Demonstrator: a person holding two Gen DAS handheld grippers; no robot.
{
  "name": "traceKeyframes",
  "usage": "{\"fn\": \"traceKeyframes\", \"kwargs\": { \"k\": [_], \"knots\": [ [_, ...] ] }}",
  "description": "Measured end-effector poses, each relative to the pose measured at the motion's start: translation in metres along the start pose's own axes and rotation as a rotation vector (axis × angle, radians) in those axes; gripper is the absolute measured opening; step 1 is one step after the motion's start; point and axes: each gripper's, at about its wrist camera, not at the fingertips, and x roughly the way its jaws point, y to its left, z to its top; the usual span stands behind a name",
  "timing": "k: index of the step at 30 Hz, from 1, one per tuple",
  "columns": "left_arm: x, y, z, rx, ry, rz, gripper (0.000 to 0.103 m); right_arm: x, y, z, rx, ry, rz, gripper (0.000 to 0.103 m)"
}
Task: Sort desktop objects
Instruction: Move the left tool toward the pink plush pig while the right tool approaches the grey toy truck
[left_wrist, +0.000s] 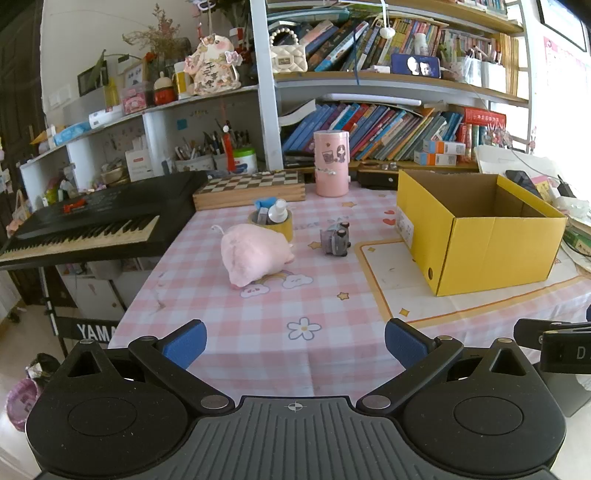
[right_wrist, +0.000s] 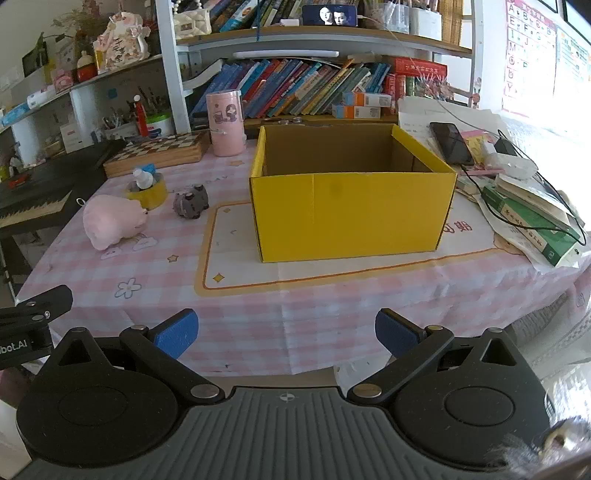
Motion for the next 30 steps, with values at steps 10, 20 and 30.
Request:
{"fn": "traceKeyframes", "kwargs": {
  "k": [10, 20, 30],
  "knots": [
    [0.004, 0.001, -0.001, 0.002, 0.007, -0.002, 0.103, 0.002, 0.003, 0.002, 0.0, 0.004, 0.003, 0.103],
    [0.006, 0.005, 0.0, -0.005, 0.004, -0.015, 0.103, 0.004, 0.004, 0.005, -0.007, 0.003, 0.015, 0.103],
    [0.011, 0.015, 0.0, -0.023, 0.012, 0.005, 0.103, 0.009, 0.012, 0.009, -0.016, 0.0, 0.023, 0.103]
  ]
}}
